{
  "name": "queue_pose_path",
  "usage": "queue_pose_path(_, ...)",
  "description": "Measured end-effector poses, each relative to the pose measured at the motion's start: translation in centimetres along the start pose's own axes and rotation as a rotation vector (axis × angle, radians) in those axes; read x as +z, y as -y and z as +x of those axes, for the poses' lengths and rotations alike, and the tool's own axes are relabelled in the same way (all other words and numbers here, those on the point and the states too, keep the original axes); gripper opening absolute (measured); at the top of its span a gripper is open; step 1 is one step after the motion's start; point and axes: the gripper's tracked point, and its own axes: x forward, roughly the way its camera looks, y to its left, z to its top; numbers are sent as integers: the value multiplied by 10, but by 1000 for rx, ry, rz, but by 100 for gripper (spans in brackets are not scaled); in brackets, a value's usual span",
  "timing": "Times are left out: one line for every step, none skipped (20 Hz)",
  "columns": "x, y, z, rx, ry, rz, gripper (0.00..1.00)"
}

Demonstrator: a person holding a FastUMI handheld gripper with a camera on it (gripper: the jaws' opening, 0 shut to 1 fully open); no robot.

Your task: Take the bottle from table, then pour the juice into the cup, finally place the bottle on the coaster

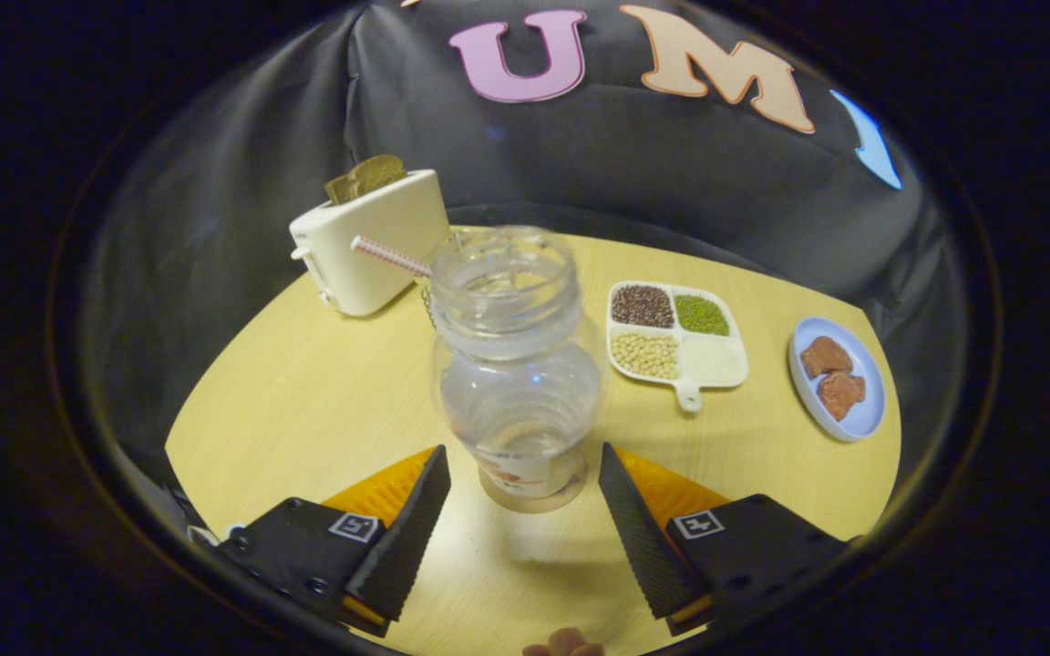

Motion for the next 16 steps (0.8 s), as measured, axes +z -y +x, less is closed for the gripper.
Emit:
queue_pose_path(6, 3, -12, -8, 28, 4, 100)
queue_pose_path(14, 5, -25, -15, 62, 9, 100)
queue_pose_path(22, 9, -39, -23, 94, 17, 100)
queue_pose_path(30, 12, -53, -32, 125, 27, 100)
queue_pose_path(39, 15, -69, -39, 158, 42, 100)
queue_pose_path(49, 19, -86, -50, 194, 52, 100)
queue_pose_path(59, 26, -103, -66, 229, 56, 100)
queue_pose_path(70, 32, -120, -83, 265, 53, 100)
queue_pose_path(80, 38, -137, -102, 300, 48, 100)
queue_pose_path(91, 45, -155, -123, 337, 45, 100)
queue_pose_path(102, 52, -176, -142, 375, 48, 100)
queue_pose_path(113, 58, -193, -159, 412, 55, 100)
queue_pose_path(131, 63, -211, -176, 449, 66, 100)
queue_pose_path(142, 70, -229, -192, 482, 80, 100)
queue_pose_path(153, 77, -247, -206, 515, 90, 99)
queue_pose_path(163, 85, -265, -227, 541, 97, 99)
